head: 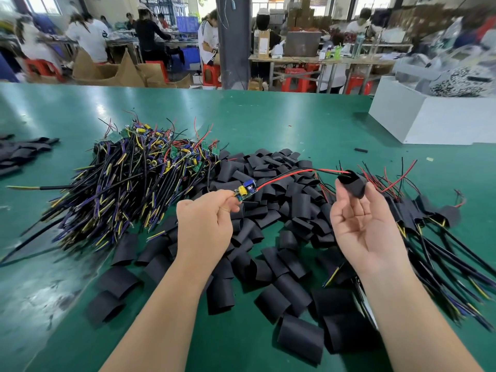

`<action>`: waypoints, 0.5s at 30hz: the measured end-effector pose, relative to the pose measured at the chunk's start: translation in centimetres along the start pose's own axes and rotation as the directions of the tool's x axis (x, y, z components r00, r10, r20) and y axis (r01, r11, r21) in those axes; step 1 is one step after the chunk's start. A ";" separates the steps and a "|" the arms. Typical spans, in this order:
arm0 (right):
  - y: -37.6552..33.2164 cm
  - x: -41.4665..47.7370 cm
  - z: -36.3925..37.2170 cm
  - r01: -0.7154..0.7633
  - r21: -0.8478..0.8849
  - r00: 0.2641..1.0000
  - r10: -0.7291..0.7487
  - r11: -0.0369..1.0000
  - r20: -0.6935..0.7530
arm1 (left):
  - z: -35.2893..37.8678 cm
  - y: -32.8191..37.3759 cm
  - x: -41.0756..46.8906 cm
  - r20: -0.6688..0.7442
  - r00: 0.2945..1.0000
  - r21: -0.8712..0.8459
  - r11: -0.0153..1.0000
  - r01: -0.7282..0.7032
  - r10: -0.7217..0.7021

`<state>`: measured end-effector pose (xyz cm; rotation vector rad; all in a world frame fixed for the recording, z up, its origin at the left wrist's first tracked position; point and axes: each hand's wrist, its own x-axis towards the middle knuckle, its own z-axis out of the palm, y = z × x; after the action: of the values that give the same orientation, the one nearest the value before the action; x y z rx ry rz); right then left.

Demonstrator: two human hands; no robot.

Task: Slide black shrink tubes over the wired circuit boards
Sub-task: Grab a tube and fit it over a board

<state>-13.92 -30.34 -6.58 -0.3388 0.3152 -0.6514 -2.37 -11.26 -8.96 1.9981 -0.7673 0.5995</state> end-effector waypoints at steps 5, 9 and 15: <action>0.2 -0.2 0.3 0.001 -0.039 0.998 0.002 0.999 0.064 | 0.0 0.0 0.1 0.005 1.000 0.034 0.999 0.005 -0.005; 0.2 -0.4 0.3 0.031 -0.095 0.993 -0.020 0.995 0.114 | 0.1 0.0 -0.1 0.012 1.000 0.090 0.996 0.003 -0.004; 1.4 -1.0 0.4 0.120 -0.358 0.977 -0.047 0.926 0.207 | 0.9 0.7 -0.6 0.079 0.997 0.125 0.992 -0.017 0.007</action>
<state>-13.76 -28.59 -6.56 -0.7765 0.2343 -0.6360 -3.15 -12.15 -9.44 2.1446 -0.8066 0.5927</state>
